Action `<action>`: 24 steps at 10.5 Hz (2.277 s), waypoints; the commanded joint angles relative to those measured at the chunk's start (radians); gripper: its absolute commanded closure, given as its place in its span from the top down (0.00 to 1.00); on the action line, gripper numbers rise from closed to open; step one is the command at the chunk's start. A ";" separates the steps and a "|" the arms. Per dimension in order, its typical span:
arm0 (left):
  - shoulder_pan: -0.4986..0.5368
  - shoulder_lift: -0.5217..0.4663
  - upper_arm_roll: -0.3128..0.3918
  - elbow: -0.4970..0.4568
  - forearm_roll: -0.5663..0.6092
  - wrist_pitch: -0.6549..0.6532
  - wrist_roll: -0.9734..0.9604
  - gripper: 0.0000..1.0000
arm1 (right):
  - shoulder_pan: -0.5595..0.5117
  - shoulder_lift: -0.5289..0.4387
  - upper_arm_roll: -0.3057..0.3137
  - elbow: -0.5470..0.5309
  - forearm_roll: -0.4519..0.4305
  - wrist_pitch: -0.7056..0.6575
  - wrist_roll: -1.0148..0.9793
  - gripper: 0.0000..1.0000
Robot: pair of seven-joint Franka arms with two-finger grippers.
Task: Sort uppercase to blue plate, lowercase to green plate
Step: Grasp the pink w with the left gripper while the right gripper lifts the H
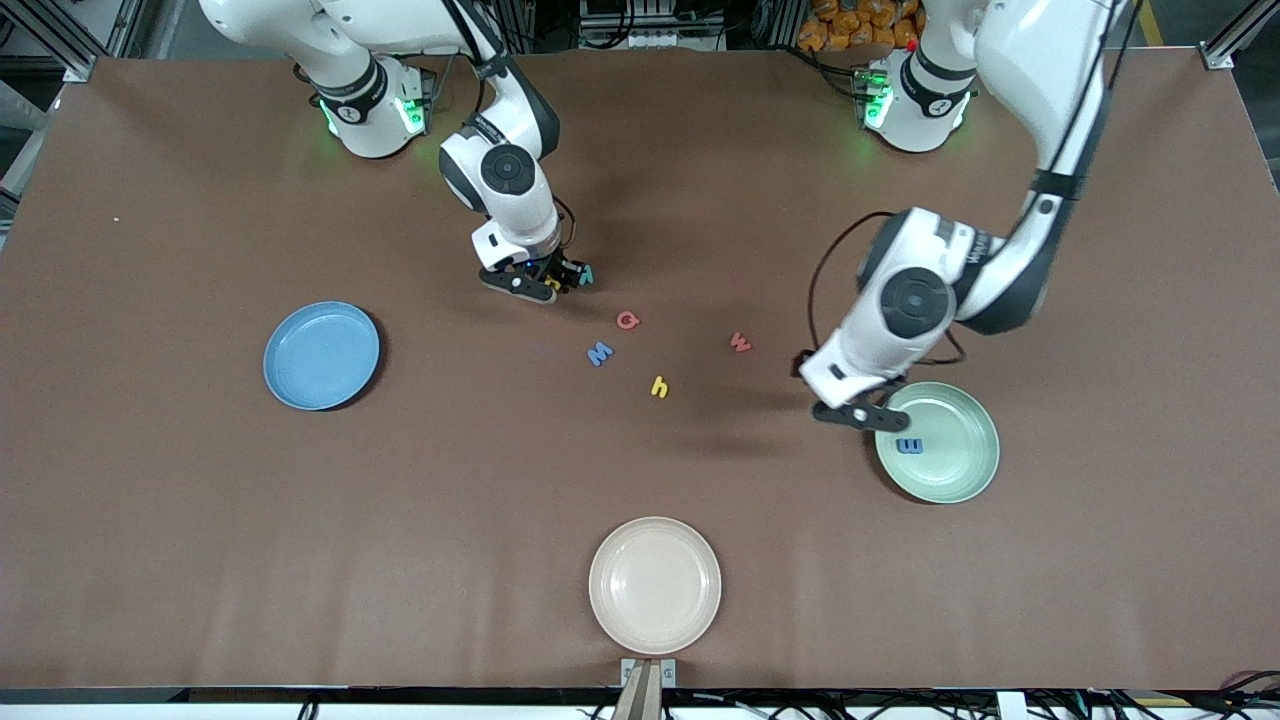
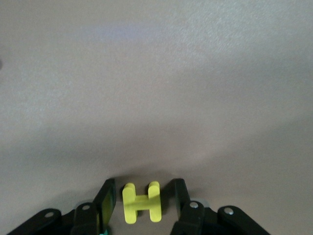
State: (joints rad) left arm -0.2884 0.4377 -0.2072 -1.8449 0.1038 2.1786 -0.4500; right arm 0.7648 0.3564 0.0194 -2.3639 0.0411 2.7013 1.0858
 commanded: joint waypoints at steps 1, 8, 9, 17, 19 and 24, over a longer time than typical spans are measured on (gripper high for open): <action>-0.004 -0.002 -0.076 -0.025 0.025 -0.013 -0.270 1.00 | -0.010 0.000 0.007 0.005 -0.010 0.002 0.003 0.50; -0.029 0.074 -0.124 -0.155 0.025 0.210 -0.714 1.00 | 0.002 -0.004 0.028 0.006 -0.003 -0.005 0.013 0.46; -0.034 0.087 -0.127 -0.160 0.027 0.237 -0.746 1.00 | 0.002 -0.004 0.028 0.005 -0.003 -0.005 0.011 0.42; -0.032 0.118 -0.124 -0.191 0.027 0.311 -0.760 0.86 | -0.010 -0.008 0.027 0.006 -0.007 -0.012 -0.007 0.27; -0.034 0.133 -0.124 -0.188 0.028 0.328 -0.760 0.84 | -0.016 -0.010 0.027 0.006 -0.007 -0.026 -0.046 0.19; -0.034 0.145 -0.126 -0.185 0.072 0.342 -0.766 0.32 | -0.114 -0.065 0.027 0.037 -0.009 -0.156 -0.200 0.15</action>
State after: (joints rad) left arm -0.3228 0.5755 -0.3329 -2.0242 0.1263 2.5097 -1.1811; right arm 0.7216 0.3438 0.0391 -2.3421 0.0408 2.6376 0.9774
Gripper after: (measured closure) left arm 0.379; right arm 0.665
